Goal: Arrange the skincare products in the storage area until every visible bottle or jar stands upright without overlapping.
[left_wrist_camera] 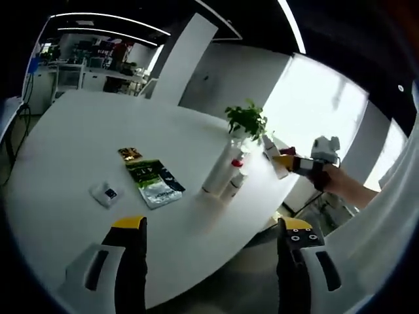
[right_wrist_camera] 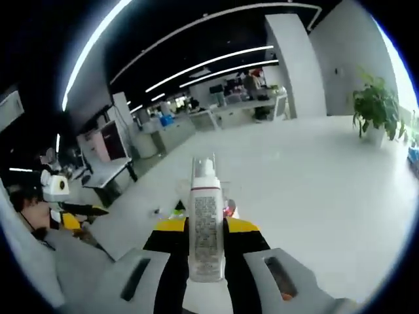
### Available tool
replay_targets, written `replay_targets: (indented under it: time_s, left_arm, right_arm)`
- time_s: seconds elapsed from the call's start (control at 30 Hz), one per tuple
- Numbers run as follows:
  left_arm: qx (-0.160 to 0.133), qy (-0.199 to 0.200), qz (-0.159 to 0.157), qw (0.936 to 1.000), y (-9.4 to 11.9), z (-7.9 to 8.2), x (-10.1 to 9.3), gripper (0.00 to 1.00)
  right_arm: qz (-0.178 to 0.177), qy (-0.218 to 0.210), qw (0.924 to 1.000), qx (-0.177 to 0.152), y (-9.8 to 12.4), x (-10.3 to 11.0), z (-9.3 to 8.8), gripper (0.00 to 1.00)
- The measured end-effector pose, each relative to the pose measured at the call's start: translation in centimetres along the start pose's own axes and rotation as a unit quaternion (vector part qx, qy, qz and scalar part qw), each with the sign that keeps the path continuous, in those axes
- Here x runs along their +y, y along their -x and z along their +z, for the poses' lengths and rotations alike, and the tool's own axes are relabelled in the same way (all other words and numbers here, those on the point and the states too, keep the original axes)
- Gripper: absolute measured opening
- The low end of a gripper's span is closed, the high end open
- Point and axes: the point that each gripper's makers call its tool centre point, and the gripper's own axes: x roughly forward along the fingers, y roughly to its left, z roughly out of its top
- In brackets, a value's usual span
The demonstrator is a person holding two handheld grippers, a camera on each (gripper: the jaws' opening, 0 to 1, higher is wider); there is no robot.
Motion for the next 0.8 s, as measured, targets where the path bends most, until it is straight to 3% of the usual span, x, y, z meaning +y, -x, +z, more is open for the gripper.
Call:
replay_targets:
  time_s: [0.1, 0.3, 0.43, 0.53, 0.8]
  left_arm:
    - [-0.013, 0.001, -0.008, 0.9999, 0.3, 0.8, -0.5, 0.74]
    - [-0.026, -0.002, -0.02, 0.9994, 0.7, 2.0, -1.8, 0.74]
    - [-0.033, -0.008, -0.032, 0.9989, 0.9, 2.9, -3.0, 0.74]
    - [-0.053, 0.01, -0.048, 0.9974, 1.1, 3.9, -3.9, 0.73]
    - [-0.078, 0.022, -0.07, 0.9942, 1.1, 5.5, -6.0, 0.69]
  right_arm:
    - [0.035, 0.015, 0.999, -0.024, -0.7, 2.8, 1.1, 0.19]
    - [0.077, 0.037, 0.9955, -0.042, -2.0, 7.4, 1.9, 0.19]
    - [0.1, 0.05, 0.9929, -0.041, -2.9, 10.3, 1.6, 0.19]
    - [0.12, 0.077, 0.9892, -0.036, -3.3, 13.0, 1.1, 0.19]
    - [0.143, 0.109, 0.9833, -0.03, -4.5, 18.0, 0.1, 0.19]
